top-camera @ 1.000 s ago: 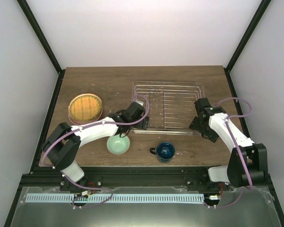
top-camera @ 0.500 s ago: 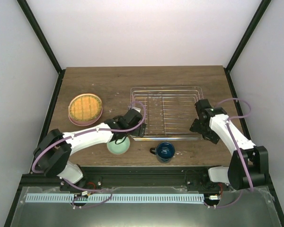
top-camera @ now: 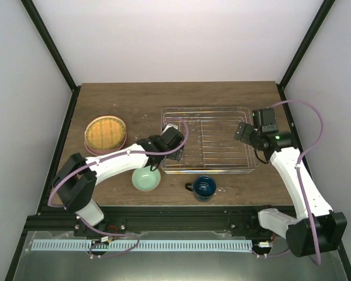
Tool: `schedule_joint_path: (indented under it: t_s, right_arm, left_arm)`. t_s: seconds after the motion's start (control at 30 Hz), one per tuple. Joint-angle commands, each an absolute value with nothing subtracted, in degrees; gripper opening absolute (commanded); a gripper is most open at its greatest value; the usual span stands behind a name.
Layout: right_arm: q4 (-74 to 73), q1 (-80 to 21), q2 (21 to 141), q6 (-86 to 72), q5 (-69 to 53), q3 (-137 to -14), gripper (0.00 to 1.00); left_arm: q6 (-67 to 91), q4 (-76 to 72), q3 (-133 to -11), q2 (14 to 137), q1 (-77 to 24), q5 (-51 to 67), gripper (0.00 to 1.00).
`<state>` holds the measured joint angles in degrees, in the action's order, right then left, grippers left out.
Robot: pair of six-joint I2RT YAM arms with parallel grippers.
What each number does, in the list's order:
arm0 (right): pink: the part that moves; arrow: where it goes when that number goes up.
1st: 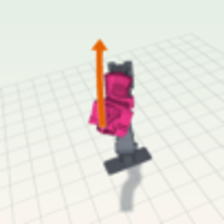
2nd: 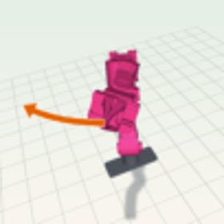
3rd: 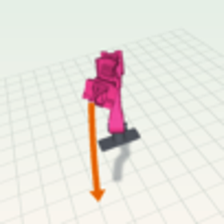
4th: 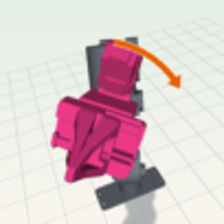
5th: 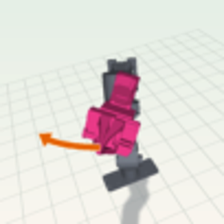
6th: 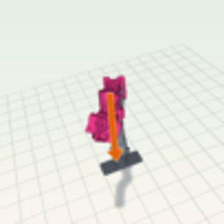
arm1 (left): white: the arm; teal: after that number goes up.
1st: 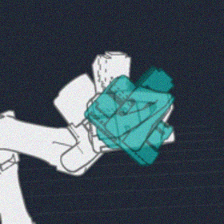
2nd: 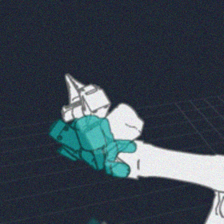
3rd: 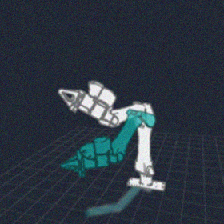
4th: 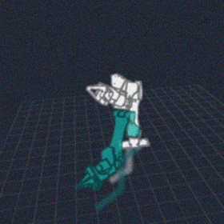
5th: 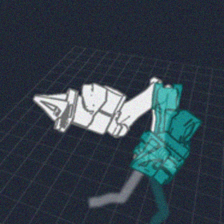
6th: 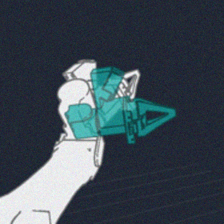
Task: Load the mixed dishes into the dish rack
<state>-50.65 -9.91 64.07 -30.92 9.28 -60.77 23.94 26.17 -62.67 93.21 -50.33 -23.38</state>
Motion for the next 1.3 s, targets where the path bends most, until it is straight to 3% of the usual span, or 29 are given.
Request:
schedule_joint_path:
  t_s: [0.0, 0.3, 0.6, 0.8, 1.07, 1.27]
  right_arm:
    - [-45.6, -10.3, 61.0, -25.4, 9.2, -62.6, 1.00]
    - [-35.2, -10.4, 65.3, -18.3, 3.3, -62.8, 1.00]
    - [-24.8, -10.3, 72.1, -10.8, -1.2, -65.3, 1.00]
    - [-23.0, -10.4, 76.7, -11.2, -6.5, -68.2, 1.00]
    - [-25.9, -10.3, 77.2, -11.1, -7.9, -66.7, 1.00]
    - [-27.4, -10.3, 76.2, -11.2, -6.3, -67.2, 1.00]
  left_arm:
    - [25.2, 29.1, -66.4, 92.3, -49.4, -31.3, 1.00]
    - [22.0, 27.0, -69.4, 87.9, -40.1, -23.0, 1.00]
    - [21.3, 35.7, -62.9, 75.1, -40.0, -23.4, 0.99]
    - [27.4, 44.8, -58.3, 66.5, -39.9, -30.1, 1.00]
    - [30.2, 50.4, -54.7, 60.6, -41.1, -18.5, 1.00]
    - [38.8, 54.8, -48.3, 56.4, -45.8, -16.8, 1.00]
